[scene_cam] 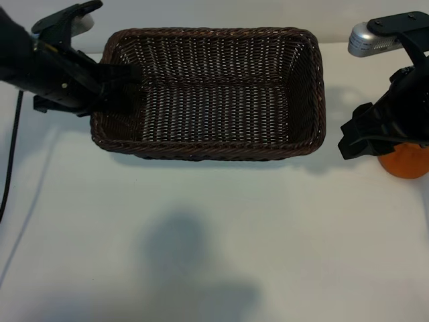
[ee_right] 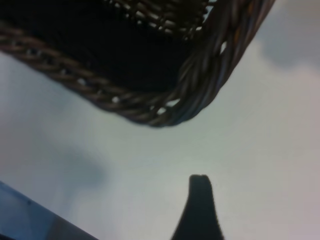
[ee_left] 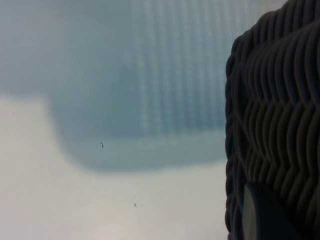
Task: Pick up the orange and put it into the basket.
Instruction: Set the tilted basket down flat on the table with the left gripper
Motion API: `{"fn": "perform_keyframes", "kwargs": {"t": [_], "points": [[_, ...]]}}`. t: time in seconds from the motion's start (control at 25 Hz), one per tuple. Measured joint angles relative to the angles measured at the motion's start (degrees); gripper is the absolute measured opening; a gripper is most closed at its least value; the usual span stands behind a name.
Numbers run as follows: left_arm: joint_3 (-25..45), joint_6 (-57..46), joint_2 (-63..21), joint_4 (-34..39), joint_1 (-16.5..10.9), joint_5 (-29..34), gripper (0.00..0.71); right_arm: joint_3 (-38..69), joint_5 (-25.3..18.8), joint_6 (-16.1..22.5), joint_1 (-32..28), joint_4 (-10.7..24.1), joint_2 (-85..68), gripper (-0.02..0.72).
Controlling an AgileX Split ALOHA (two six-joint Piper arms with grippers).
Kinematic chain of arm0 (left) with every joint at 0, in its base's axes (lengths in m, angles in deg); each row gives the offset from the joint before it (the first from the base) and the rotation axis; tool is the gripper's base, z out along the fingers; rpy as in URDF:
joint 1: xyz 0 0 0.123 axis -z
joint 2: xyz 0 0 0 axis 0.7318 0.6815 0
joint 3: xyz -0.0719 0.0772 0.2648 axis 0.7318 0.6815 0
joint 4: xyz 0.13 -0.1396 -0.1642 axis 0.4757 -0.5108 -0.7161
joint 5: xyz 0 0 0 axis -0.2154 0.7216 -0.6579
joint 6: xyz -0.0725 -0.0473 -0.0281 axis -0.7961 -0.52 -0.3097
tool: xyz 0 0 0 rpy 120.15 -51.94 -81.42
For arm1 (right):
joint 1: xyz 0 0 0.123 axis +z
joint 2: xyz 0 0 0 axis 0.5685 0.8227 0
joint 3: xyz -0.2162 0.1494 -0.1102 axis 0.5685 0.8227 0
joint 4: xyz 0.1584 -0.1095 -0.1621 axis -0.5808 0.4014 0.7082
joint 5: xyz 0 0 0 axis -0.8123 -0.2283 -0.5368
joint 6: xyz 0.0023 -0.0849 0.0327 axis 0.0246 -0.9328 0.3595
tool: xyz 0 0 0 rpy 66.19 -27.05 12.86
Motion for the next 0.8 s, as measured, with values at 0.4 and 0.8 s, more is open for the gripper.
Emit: {"fn": "perform_keyframes", "kwargs": {"t": [0.4,0.8], "points": [[-0.53,3.16,9.17,-5.44,4.07,-5.30,0.147,0.00,0.00,0.00,0.00,0.00,0.00,0.530],[-0.50,4.47,12.93,-6.03,4.56,-6.51,0.147,0.00,0.00,0.00,0.00,0.00,0.00,0.525]]}}
